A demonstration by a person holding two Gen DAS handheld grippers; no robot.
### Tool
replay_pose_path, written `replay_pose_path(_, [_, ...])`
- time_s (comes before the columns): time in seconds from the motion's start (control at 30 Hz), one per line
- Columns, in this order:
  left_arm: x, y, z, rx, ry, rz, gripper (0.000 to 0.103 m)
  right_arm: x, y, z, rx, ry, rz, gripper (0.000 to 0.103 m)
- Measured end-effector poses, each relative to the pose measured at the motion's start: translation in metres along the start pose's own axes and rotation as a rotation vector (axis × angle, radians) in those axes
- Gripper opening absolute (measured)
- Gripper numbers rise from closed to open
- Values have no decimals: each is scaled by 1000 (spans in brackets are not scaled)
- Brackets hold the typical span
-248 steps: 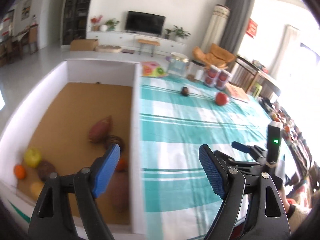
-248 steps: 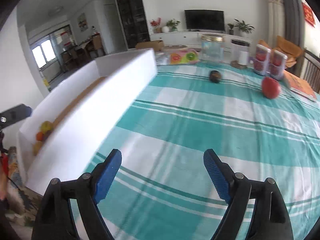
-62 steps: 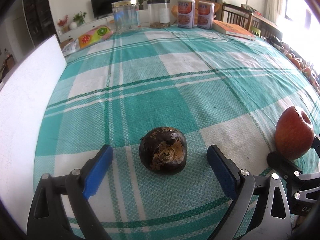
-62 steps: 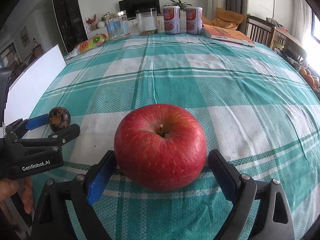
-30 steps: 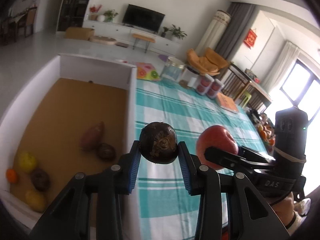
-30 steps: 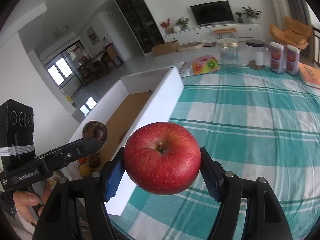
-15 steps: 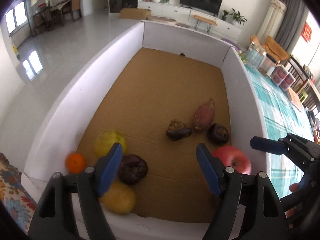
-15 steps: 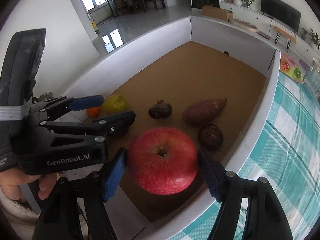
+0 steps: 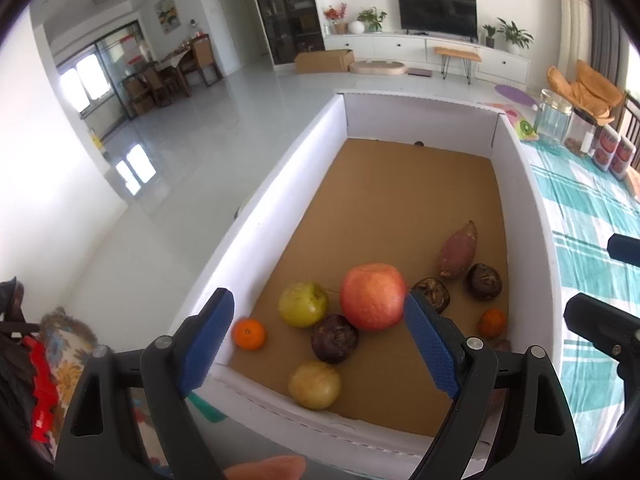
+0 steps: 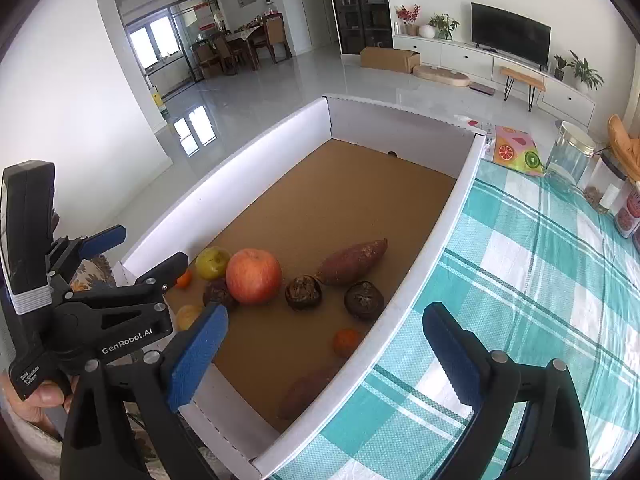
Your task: Organize fruits
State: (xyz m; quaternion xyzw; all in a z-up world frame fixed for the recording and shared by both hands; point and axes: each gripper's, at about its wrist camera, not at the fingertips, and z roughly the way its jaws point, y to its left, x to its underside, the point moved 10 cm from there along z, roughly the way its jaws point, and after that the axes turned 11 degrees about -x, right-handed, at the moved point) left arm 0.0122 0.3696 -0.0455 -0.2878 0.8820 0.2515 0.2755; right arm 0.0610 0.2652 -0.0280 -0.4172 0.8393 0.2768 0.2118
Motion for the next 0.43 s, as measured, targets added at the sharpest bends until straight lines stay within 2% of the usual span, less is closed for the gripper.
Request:
replay_pose_path(0.17, [7,-2,1,140,52,-71,89,9,4,3,31,20,-19,98])
replay_pose_path(0.43, [10,-1,-4,126,44,-74,93,13,14,4,30,23,-34,98])
